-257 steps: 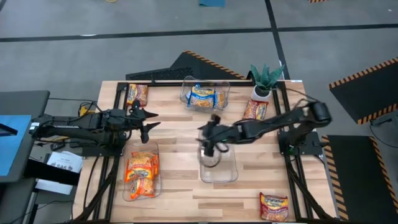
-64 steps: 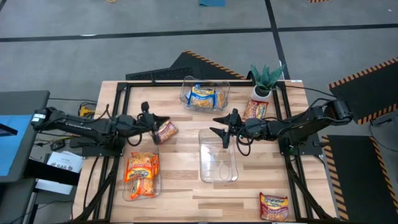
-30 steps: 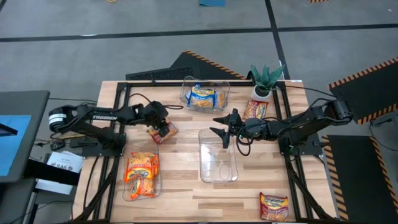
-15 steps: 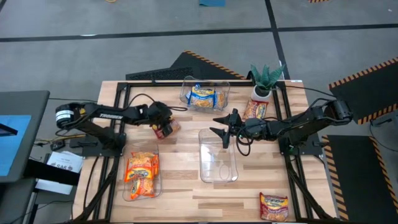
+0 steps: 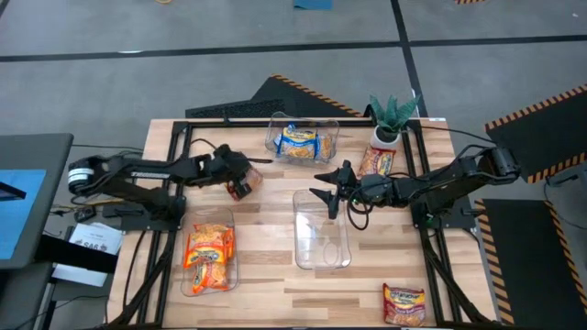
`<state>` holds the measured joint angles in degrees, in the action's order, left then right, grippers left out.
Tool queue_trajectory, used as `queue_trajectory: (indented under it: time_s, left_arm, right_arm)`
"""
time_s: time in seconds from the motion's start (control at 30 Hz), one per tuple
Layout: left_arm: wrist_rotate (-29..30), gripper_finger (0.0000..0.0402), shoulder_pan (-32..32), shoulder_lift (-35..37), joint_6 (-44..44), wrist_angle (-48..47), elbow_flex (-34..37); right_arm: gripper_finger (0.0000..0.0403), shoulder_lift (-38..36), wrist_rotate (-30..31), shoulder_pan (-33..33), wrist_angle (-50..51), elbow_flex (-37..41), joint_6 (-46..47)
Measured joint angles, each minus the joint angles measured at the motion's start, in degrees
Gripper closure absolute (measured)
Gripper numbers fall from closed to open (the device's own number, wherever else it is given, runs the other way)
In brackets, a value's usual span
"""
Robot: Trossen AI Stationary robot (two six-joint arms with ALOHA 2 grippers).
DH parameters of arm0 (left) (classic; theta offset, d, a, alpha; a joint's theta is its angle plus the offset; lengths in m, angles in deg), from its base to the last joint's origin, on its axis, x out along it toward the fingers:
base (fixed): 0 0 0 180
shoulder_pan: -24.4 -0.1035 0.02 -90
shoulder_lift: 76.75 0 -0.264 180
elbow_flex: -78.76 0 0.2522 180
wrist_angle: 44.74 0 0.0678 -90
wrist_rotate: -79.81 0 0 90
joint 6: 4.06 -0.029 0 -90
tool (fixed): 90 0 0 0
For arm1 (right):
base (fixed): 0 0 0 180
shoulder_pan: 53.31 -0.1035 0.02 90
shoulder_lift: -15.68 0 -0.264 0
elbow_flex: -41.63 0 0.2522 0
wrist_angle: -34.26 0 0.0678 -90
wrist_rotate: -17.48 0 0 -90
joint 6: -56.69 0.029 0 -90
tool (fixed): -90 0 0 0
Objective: Sort Maruchan noodles
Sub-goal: Put the top left red noodle pack into the bottom right transparent bin
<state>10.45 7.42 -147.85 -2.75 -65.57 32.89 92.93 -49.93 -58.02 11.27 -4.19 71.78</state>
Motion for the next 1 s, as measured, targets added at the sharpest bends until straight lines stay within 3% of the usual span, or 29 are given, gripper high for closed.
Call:
queue_trajectory:
  time_s: [0.3, 0.47, 0.77, 1.0]
  left_arm:
    - [9.0, 0.0401, 6.3, 12.0, -1.6, 3.2, 2.6]
    - [9.1, 0.0401, 8.1, 15.2, -3.0, 3.9, 2.8]
    - [7.6, 0.0398, 6.5, 11.0, 0.9, 2.0, 2.8]
    - [-2.0, 0.0345, 3.9, 6.0, 2.0, 3.7, 2.3]
  right_arm:
    - [0.0148, 0.0, 0.0, 0.0, -0.1, 0.0, 0.0]
    - [0.0148, 0.0, 0.0, 0.0, -0.1, 0.0, 0.0]
    - [0.0148, 0.0, 0.0, 0.0, -0.2, 0.0, 0.4]
    - [0.0148, 0.0, 0.0, 0.0, -0.1, 0.0, 1.0]
